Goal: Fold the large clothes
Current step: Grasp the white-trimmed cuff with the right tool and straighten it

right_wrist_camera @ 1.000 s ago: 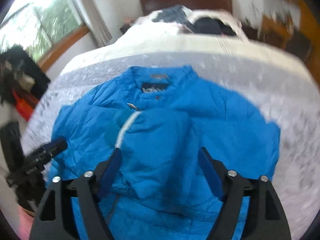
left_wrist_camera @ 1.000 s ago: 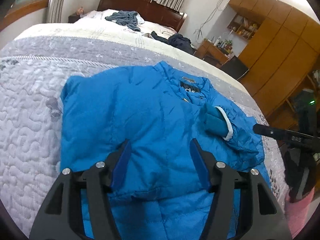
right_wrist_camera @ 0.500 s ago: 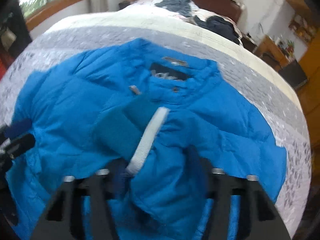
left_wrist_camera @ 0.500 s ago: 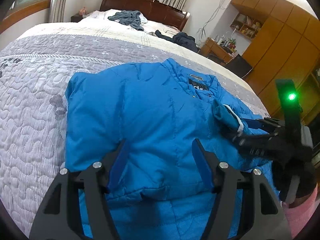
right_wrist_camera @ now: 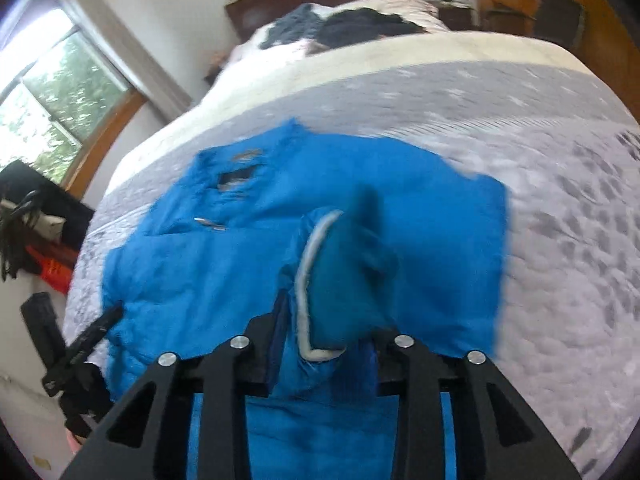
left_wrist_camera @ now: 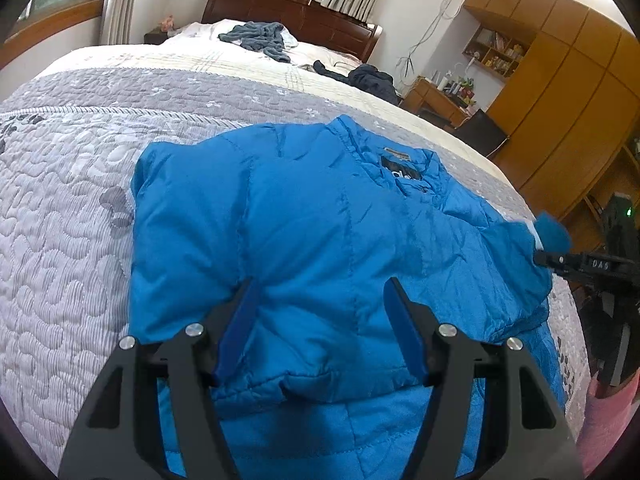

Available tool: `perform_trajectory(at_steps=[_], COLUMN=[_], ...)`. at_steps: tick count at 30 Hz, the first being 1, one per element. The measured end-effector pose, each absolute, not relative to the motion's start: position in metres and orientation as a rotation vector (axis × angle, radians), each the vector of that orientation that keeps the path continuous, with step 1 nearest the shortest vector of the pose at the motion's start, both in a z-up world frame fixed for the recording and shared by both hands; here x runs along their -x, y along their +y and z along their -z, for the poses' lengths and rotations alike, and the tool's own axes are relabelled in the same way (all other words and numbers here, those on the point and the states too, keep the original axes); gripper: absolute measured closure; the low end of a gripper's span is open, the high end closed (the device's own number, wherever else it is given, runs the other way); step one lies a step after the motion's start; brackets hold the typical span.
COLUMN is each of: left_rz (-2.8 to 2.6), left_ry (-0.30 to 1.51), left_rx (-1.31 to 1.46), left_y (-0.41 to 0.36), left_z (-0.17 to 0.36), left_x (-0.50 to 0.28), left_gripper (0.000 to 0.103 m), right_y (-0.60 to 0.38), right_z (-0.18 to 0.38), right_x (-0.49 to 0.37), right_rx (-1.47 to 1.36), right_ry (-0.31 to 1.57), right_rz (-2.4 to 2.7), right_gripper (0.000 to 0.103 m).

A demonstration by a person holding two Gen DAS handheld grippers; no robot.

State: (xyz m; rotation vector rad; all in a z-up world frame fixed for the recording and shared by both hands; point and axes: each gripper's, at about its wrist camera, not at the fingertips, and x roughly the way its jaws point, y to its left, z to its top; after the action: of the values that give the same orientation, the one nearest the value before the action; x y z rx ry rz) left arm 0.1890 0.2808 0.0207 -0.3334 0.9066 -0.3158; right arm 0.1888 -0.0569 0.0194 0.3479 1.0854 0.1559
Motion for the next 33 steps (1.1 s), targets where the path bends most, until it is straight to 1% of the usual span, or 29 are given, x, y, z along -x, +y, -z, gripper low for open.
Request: perform_trajectory(at_steps=[3,5,6,7,10,12,13,14,16,17,19,24,27,28,31,33], left_rz=[0.309,0.302,0.308,0.312,0.316,0.326,0.325,0.317,0.32,0.326,0.334,0.323,0.332,0.335,0.366,0.384], left_ry=[0.908,0.903,0.886,0.873,0.87,0.896,0.911,0.924,0.915,0.912,0.915,0.922,0.918,0.918,0.905,0.908], left_rx=[0.337,0.338,0.333,0.32,0.282,0.295,0.297,0.291,0.269,0.262,0.277,0.277,0.259,0.254,0.234,0.223], left_y=[0.28,0.28,0.278,0.275,0.263,0.257,0.255,0.254,0.252,0.251,0.253,0.253,0.249,0.248,0.242,0.235], left_z=[-0.023,-0.029,-0.035,-0.04,-0.044,-0.038,-0.033,-0.026,-0.024,-0.024,-0.026,-0.033,-0.043,-0.045,-0.055,-0.059], left_x=[-0.189,-0.188,-0.186,-0.186,-0.188,-0.194,-0.196,-0.198,-0.198,-0.197,-0.197,-0.189,-0.176,-0.172,-0.155,-0.147], left_gripper=[0.038,0.039,0.039,0.038,0.038,0.038,0.038,0.038,0.038,0.038,0.038,0.038,0.038,0.038,0.038,0.037], right_y=[-0.08,-0.091,-0.097,-0.101,-0.102,-0.098,-0.095,-0.093,-0.092,-0.092,-0.095,-0.097,-0.103,-0.104,-0.099,-0.092], right_z=[-0.01,-0.006,-0.004,-0.002,0.007,0.011,0.013,0.013,0.011,0.008,0.003,0.018,0.014,0.009,-0.017,-0.036], right_x=[-0.183,-0.182,-0.183,-0.185,-0.195,-0.203,-0.204,-0.204,-0.202,-0.2,-0.194,-0.183,-0.177,-0.174,-0.156,-0.143], right_rx=[-0.445,-0.491,-0.521,-0.542,-0.579,-0.57,-0.558,-0.549,-0.556,-0.55,-0.551,-0.506,-0.514,-0.506,-0.385,-0.341], right_ry=[1.088,1.078,1.071,1.069,1.085,1.098,1.102,1.105,1.101,1.089,1.068,1.097,1.075,1.065,0.986,0.93], right_rz=[-0.191,-0.201,-0.202,-0.208,-0.233,-0.231,-0.224,-0.221,-0.238,-0.24,-0.247,-0.204,-0.207,-0.195,-0.101,-0.099], right_gripper=[0.06,0.049,0.046,0.044,0.044,0.045,0.054,0.067,0.078,0.082,0.084,0.083,0.076,0.07,0.064,0.064])
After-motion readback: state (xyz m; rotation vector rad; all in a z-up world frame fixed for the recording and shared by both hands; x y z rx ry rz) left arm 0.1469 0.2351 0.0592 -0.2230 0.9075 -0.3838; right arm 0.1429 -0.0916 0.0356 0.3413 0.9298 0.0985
